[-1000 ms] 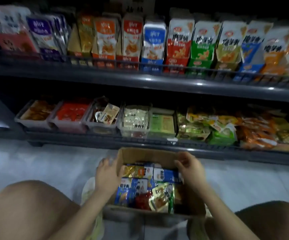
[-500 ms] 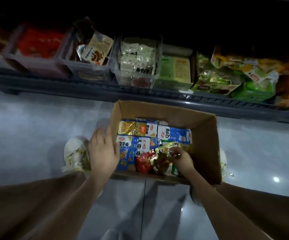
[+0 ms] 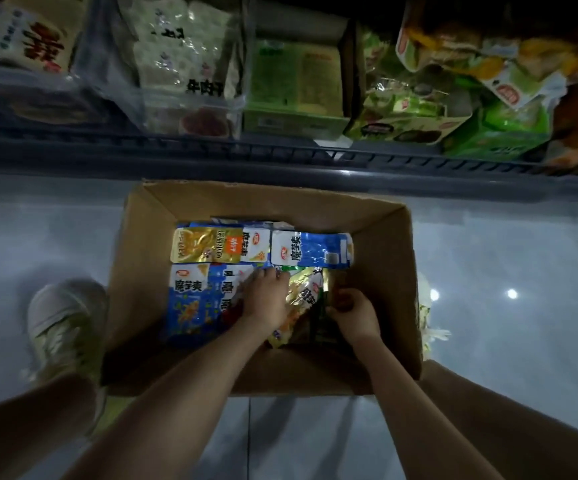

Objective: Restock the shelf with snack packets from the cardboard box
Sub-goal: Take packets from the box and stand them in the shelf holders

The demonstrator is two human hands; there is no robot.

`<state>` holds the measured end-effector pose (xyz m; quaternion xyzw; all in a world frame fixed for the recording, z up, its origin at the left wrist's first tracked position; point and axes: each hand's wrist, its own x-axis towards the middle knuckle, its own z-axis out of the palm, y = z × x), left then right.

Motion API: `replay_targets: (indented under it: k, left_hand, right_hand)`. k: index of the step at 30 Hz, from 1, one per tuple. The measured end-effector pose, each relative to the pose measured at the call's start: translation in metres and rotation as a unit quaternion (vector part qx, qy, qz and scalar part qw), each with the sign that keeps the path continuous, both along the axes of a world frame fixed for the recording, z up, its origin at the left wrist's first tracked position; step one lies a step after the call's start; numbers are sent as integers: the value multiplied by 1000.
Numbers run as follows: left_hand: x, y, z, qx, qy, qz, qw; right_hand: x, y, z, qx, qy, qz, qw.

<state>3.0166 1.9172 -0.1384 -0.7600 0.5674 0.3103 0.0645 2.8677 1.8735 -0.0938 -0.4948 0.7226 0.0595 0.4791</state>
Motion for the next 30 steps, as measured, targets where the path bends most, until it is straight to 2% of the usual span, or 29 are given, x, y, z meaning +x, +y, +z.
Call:
replay_targets:
  k: [2, 5, 9, 11, 15, 17, 20, 23, 25, 30]
  left_hand:
    - [-12, -5, -5, 4, -27, 0, 1000]
    - [-14, -9, -2, 3, -12, -4, 1000]
    - [18, 3, 7, -1, 17, 61, 998]
    - [38, 15, 13, -40, 34, 107, 993]
    - [70, 31, 36, -48, 169, 268, 947]
    - [81, 36, 44, -46, 238, 327, 914]
    - [86, 41, 52, -77, 267, 395, 876]
    - [83, 43, 57, -94, 293, 453, 837]
    - [80, 42, 61, -106, 294, 459, 831]
    - [74, 43, 79, -137, 301, 467, 820]
  right_hand:
    - [1, -2, -5, 8, 1, -7, 1000]
    - [8, -8, -11, -1, -13, -32, 999]
    - [25, -19, -15, -53, -38, -68, 996]
    - [33, -22, -20, -80, -34, -69, 994]
    - [43, -26, -29, -122, -3, -69, 990]
    - [48, -29, -32, -112, -38, -161, 980]
    - [57, -32, -33, -97, -103, -337, 931]
    - [67, -35, -33, -123, -184, -431, 875]
    - [74, -38, -30, -127, -231, -448, 855]
    - [80, -34, -19, -122, -239, -385, 883]
